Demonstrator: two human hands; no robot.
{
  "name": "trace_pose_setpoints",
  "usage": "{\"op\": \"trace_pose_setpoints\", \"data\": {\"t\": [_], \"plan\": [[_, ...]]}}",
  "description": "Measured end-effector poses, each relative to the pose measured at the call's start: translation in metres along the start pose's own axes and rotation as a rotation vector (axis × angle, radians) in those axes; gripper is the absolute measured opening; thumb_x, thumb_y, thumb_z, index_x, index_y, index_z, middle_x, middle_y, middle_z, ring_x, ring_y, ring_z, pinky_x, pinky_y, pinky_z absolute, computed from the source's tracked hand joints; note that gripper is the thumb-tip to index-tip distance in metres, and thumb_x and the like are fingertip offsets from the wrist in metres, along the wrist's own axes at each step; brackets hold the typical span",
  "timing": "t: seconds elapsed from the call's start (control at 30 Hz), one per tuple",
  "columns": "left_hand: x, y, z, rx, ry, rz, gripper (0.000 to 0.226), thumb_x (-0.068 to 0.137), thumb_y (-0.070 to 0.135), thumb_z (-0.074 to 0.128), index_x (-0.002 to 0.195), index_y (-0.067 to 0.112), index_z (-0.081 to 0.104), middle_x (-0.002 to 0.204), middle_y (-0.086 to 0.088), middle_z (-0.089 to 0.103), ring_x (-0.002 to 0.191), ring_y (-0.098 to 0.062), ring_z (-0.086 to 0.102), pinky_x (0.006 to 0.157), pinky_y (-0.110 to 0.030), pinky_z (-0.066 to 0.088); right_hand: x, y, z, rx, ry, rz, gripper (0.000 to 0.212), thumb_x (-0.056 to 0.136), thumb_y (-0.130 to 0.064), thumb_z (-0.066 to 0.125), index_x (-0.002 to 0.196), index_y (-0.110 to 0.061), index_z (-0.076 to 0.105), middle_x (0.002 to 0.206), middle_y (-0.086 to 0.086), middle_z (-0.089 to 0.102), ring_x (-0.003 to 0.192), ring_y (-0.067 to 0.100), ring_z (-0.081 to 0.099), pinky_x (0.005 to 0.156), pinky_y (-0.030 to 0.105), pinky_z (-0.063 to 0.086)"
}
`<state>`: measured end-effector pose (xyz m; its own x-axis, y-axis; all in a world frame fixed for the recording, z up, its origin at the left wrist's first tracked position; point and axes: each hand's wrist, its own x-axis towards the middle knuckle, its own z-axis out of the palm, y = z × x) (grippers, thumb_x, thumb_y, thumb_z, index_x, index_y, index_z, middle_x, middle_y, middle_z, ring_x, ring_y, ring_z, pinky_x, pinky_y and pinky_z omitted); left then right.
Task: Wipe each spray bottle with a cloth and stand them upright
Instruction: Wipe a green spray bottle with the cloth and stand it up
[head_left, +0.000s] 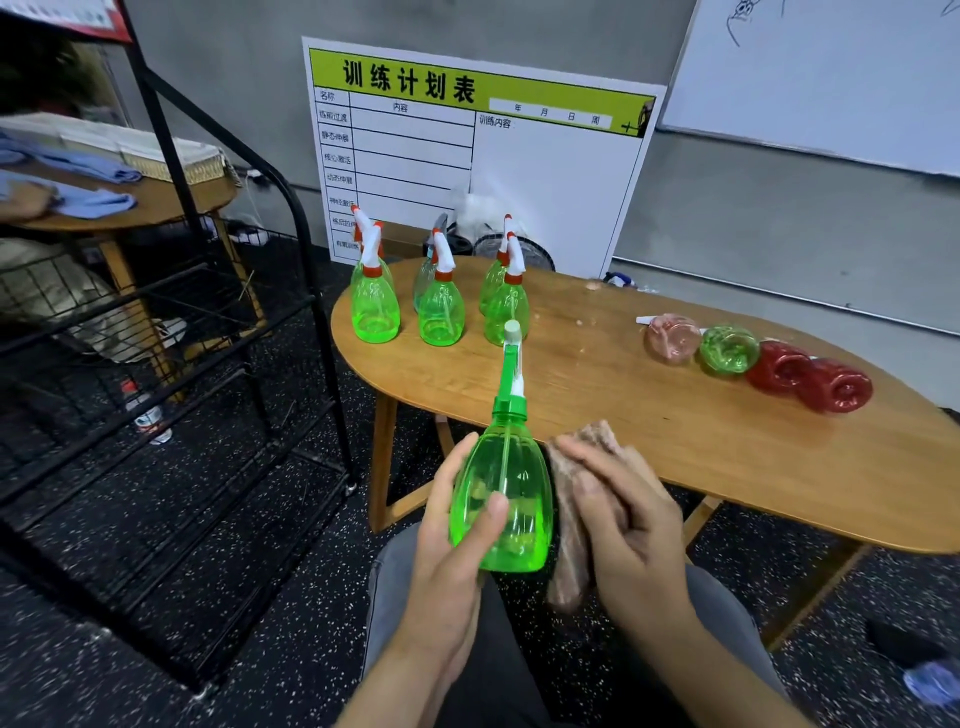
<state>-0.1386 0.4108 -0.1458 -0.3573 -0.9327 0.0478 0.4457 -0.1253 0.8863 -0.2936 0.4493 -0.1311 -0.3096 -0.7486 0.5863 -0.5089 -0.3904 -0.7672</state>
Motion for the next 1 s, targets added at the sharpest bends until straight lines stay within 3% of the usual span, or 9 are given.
{"op": "trace_pose_setpoints", "data": {"t": [0.1, 0.23, 0.3, 0.43, 0.53, 0.73, 0.8, 0.9, 1.0], "plan": [[0.000, 0.000, 0.001, -0.048, -0.019, -0.018, 0.064, 0.088, 0.041, 0.074, 0.148, 0.038, 0.054, 0.142, -0.002, 0.068, 0.133, -0.028, 0.064, 0.107, -0.048, 0.049, 0.002, -0.001, 0.000, 0.076, 0.041, 0.140, 0.029, 0.100, -0.022, 0.057, 0.121, -0.030, 0.075, 0.112, -0.006, 0.070, 0.111, 0.018, 0.066, 0.096, 0.032, 0.053], [-0.001, 0.004, 0.004, -0.087, -0.041, -0.050, 0.058, 0.093, 0.038, 0.072, 0.148, 0.039, 0.053, 0.137, -0.002, 0.071, 0.129, -0.024, 0.067, 0.104, -0.045, 0.052, 0.001, -0.001, 0.001, 0.078, 0.020, 0.155, 0.025, 0.100, -0.036, 0.058, 0.121, -0.036, 0.072, 0.123, -0.010, 0.071, 0.124, 0.018, 0.063, 0.109, 0.040, 0.047], [-0.002, 0.004, 0.007, -0.083, -0.056, -0.055, 0.054, 0.095, 0.034, 0.060, 0.149, 0.037, 0.052, 0.136, 0.000, 0.072, 0.128, -0.022, 0.068, 0.101, -0.039, 0.057, 0.003, -0.001, 0.002, 0.108, 0.023, 0.164, 0.025, 0.101, -0.032, 0.058, 0.123, -0.037, 0.070, 0.127, -0.009, 0.070, 0.126, 0.017, 0.062, 0.109, 0.037, 0.047], [-0.003, -0.001, 0.008, -0.057, -0.072, -0.049, 0.054, 0.098, 0.032, 0.047, 0.152, 0.036, 0.048, 0.137, 0.006, 0.071, 0.128, -0.015, 0.067, 0.094, -0.029, 0.059, 0.010, -0.001, -0.002, 0.027, -0.035, 0.085, 0.031, 0.101, -0.024, 0.057, 0.128, -0.031, 0.073, 0.113, -0.005, 0.070, 0.112, 0.016, 0.065, 0.095, 0.024, 0.049], [-0.002, -0.001, 0.009, -0.034, -0.066, -0.029, 0.052, 0.101, 0.032, 0.043, 0.152, 0.036, 0.048, 0.140, 0.009, 0.069, 0.132, -0.013, 0.064, 0.103, -0.033, 0.055, 0.024, -0.004, -0.007, -0.040, -0.083, 0.007, 0.031, 0.104, -0.026, 0.058, 0.132, -0.027, 0.071, 0.103, -0.002, 0.063, 0.096, 0.017, 0.062, 0.083, 0.025, 0.050], [-0.001, 0.001, 0.008, -0.090, -0.061, -0.037, 0.052, 0.101, 0.030, 0.042, 0.152, 0.030, 0.049, 0.145, 0.005, 0.066, 0.136, -0.015, 0.061, 0.112, -0.035, 0.051, 0.040, -0.005, 0.003, -0.388, -0.201, -0.200, 0.032, 0.105, -0.042, 0.052, 0.130, -0.037, 0.071, 0.093, -0.008, 0.052, 0.073, 0.010, 0.056, 0.057, 0.031, 0.050], [-0.002, 0.001, 0.006, -0.091, -0.049, -0.048, 0.052, 0.100, 0.031, 0.043, 0.151, 0.032, 0.050, 0.143, 0.003, 0.067, 0.135, -0.018, 0.063, 0.110, -0.041, 0.053, 0.030, -0.002, 0.005, -0.420, -0.223, -0.318, 0.031, 0.106, -0.040, 0.052, 0.128, -0.034, 0.073, 0.092, -0.008, 0.049, 0.067, 0.004, 0.049, 0.053, 0.025, 0.047], [-0.001, 0.001, 0.004, -0.095, -0.028, -0.069, 0.051, 0.099, 0.034, 0.042, 0.149, 0.034, 0.052, 0.138, -0.005, 0.071, 0.128, -0.023, 0.067, 0.098, -0.034, 0.059, 0.011, 0.001, -0.001, -0.499, -0.368, -0.622, 0.028, 0.103, -0.036, 0.059, 0.125, -0.032, 0.075, 0.091, -0.005, 0.055, 0.070, 0.005, 0.047, 0.053, 0.023, 0.047], [0.000, 0.001, 0.002, -0.108, -0.026, -0.066, 0.049, 0.102, 0.036, 0.040, 0.150, 0.035, 0.052, 0.141, -0.006, 0.068, 0.129, -0.028, 0.067, 0.102, -0.039, 0.057, 0.001, 0.001, -0.007, -0.575, -0.538, -0.836, 0.027, 0.097, -0.030, 0.067, 0.124, -0.029, 0.074, 0.085, -0.002, 0.058, 0.070, 0.011, 0.049, 0.052, 0.026, 0.045]]}}
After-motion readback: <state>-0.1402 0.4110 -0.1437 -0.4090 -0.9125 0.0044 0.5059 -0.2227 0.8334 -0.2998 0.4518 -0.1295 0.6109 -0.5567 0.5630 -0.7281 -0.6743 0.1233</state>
